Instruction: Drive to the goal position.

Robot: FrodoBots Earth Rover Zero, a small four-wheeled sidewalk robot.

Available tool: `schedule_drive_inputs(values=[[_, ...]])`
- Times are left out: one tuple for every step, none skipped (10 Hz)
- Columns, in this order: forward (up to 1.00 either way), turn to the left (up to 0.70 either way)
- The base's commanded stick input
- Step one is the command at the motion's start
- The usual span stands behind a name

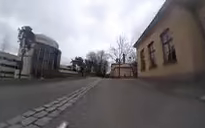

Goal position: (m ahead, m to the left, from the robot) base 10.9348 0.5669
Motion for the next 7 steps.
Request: schedule_drive_inputs(values=[[1.00,0.00],[1.00,0.00],[1.00,0.00],[1.00,0.00],[1.00,0.00],[1.00,0.00],[1.00,0.00]])
